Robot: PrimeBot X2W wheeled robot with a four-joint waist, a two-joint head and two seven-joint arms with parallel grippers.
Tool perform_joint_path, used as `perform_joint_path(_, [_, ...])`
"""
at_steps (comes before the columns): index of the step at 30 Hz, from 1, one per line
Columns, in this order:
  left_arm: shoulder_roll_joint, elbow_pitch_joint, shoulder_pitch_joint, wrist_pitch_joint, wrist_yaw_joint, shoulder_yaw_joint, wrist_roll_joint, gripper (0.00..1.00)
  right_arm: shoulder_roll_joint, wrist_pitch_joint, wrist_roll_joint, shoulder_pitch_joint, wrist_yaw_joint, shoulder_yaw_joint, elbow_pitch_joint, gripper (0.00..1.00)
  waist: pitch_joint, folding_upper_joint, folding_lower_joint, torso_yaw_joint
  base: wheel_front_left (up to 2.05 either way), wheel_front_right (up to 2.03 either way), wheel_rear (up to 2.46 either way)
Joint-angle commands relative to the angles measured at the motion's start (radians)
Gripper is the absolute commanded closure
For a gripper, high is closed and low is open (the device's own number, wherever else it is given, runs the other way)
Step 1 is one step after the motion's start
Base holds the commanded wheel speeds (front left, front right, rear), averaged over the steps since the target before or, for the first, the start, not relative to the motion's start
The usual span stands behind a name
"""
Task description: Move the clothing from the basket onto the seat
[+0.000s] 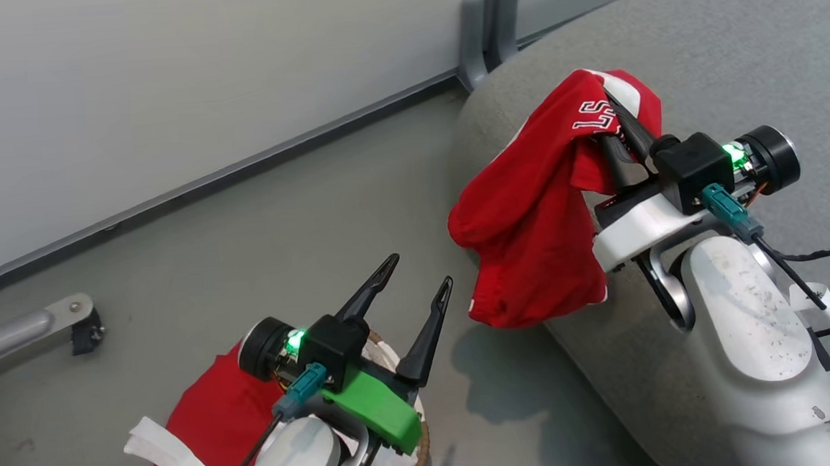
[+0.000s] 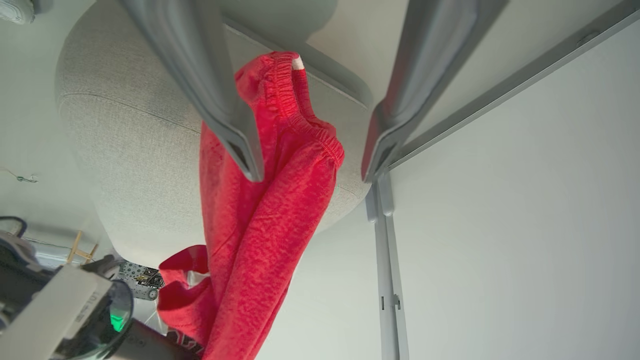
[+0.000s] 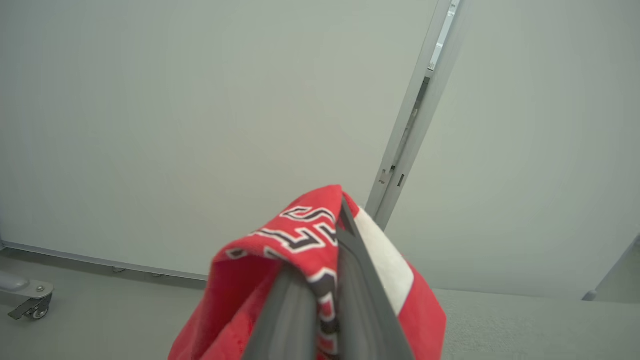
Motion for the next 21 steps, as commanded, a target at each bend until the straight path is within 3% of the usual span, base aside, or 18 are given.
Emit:
perform_joint_path(1, [0.016,0.001,-0.021,-0.001,-0.003,-0.004,0.008,0.0,-0.001,-0.002,0.0,-0.019,-0.001,-0.007,-0.006,1.0,0.091,-0.0001,0.0,-0.099,0.0,0.0,0.0])
perform_joint_path(8, [0.042,0.003,-0.063,-0.001,-0.003,-0.025,0.013,0.0,-0.001,-0.002,0.009,-0.056,-0.001,-0.023,-0.011,1.0,0.152,-0.0001,0.0,-0.132,0.0,0.0,0.0])
perform_joint_path(14, [0.067,-0.011,-0.102,-0.001,-0.003,-0.042,0.02,0.0,-0.004,-0.002,-0.009,-0.166,-0.001,-0.1,-0.002,1.0,0.218,-0.0001,0.0,-0.122,0.0,0.0,0.0])
perform_joint_path(21, [0.101,-0.028,-0.162,-0.001,-0.003,-0.049,0.034,0.0,-0.104,-0.002,-0.033,-0.378,-0.001,-0.241,-0.002,1.0,0.33,-0.0001,0.0,-0.081,0.0,0.0,0.0])
